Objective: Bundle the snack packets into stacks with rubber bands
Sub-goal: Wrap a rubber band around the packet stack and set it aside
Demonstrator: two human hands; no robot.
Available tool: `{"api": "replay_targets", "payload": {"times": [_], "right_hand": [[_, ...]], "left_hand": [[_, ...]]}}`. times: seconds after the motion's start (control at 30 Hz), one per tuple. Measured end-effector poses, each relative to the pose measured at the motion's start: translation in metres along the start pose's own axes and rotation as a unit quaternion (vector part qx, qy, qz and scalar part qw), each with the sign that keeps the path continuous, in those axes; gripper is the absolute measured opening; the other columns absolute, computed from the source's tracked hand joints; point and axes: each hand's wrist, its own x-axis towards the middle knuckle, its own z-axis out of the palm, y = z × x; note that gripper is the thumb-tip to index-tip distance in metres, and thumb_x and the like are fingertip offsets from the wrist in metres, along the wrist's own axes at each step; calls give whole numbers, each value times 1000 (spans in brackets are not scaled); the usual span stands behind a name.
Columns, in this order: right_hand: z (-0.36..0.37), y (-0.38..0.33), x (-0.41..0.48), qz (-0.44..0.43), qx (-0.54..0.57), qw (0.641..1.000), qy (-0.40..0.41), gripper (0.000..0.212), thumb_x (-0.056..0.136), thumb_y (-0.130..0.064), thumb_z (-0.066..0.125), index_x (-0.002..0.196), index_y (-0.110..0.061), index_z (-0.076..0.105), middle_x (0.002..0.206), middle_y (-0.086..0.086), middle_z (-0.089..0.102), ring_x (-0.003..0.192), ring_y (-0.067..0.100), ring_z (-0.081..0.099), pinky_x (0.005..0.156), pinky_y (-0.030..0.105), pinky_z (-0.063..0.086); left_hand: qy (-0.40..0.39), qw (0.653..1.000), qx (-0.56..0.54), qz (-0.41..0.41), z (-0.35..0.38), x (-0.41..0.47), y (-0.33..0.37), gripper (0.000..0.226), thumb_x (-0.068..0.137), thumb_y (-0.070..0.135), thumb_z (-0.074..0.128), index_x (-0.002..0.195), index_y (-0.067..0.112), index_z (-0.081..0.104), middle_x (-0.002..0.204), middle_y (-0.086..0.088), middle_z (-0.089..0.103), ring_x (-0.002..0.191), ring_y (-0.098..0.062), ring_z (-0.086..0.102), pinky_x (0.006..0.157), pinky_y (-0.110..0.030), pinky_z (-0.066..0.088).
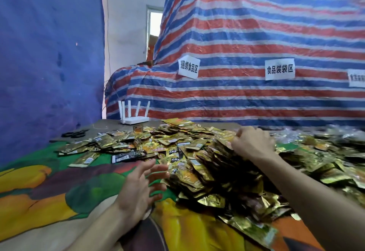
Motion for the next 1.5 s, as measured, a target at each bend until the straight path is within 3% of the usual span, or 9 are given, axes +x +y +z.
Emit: {"api": "replay_targets", "payload": {"times": [0.37, 0.57, 0.67, 0.77, 0.83, 0.93, 1.07, 1.23, 1.5], "right_hand": [[-14, -16, -8, -7, -25, 999, -39, 41, 84, -42, 55, 115, -16, 59, 130, 21, 51, 121, 38, 46, 105, 51, 40], [-11, -57, -17, -82, -68, 994, -12, 29, 83, -40, 58, 98, -15, 54, 129, 22, 48, 122, 39, 40, 102, 56, 33], [6, -95, -25, -154, -61, 986, -37, 28, 80, -35, 58, 98, -15, 50, 128, 20, 47, 121, 37, 39, 103, 55, 33], [31, -128, -26, -190, -49, 976, -97, 19, 80, -29, 59, 81, -14, 47, 118, 19, 52, 114, 36, 47, 98, 49, 40], [50, -145, -19, -203, -43, 969, -138, 18, 80, -25, 59, 73, -15, 46, 96, 10, 58, 92, 29, 55, 83, 40, 45], [83, -160, 0, -199, -85, 959, -186, 20, 86, -33, 62, 83, -15, 56, 86, 2, 64, 86, 24, 64, 88, 38, 54], [120, -168, 27, -151, -174, 942, -242, 62, 85, -63, 64, 126, -17, 60, 123, 5, 65, 112, 29, 62, 100, 47, 52], [145, -177, 57, -78, -256, 931, -248, 105, 65, -92, 58, 142, -21, 49, 141, 13, 49, 128, 35, 48, 104, 43, 48], [152, -181, 72, -157, -280, 907, -272, 69, 86, -68, 62, 133, -18, 61, 124, 2, 62, 111, 23, 60, 74, 31, 50]], "left_hand": [[51, 998, 45, 9, 2, -6, -2, 29, 73, 41, 64, 83, 15, 73, 78, -3, 66, 61, -15, 53, 57, -28, 35], [162, 971, 149, 91, -4, 21, 9, 8, 91, 13, 63, 87, 9, 68, 75, -6, 65, 58, -17, 55, 50, -24, 39], [179, 871, 424, 170, -29, 45, 23, 6, 91, 11, 64, 89, 16, 65, 83, -1, 65, 78, -21, 60, 67, -30, 49], [178, 676, 698, 155, -59, 64, 33, 11, 90, 30, 62, 101, 28, 59, 99, 10, 65, 93, -15, 62, 85, -33, 48], [171, 628, 744, 150, -73, 79, 37, 19, 88, 37, 61, 105, 30, 55, 107, 9, 60, 102, -16, 59, 94, -37, 42], [186, 616, 759, 99, -90, 109, 36, 39, 85, 48, 64, 117, 29, 53, 121, 4, 54, 119, -20, 50, 106, -45, 34], [202, 595, 777, 33, -107, 146, 30, 69, 81, 62, 66, 135, 25, 45, 146, -7, 42, 134, -29, 39, 111, -50, 29], [198, 616, 762, -27, -113, 175, 24, 75, 85, 55, 62, 145, 19, 36, 152, -11, 34, 137, -35, 36, 111, -53, 29], [177, 576, 798, 10, -116, 187, 14, 38, 98, 27, 43, 135, 16, 43, 140, -8, 49, 130, -35, 44, 103, -49, 36]]}}
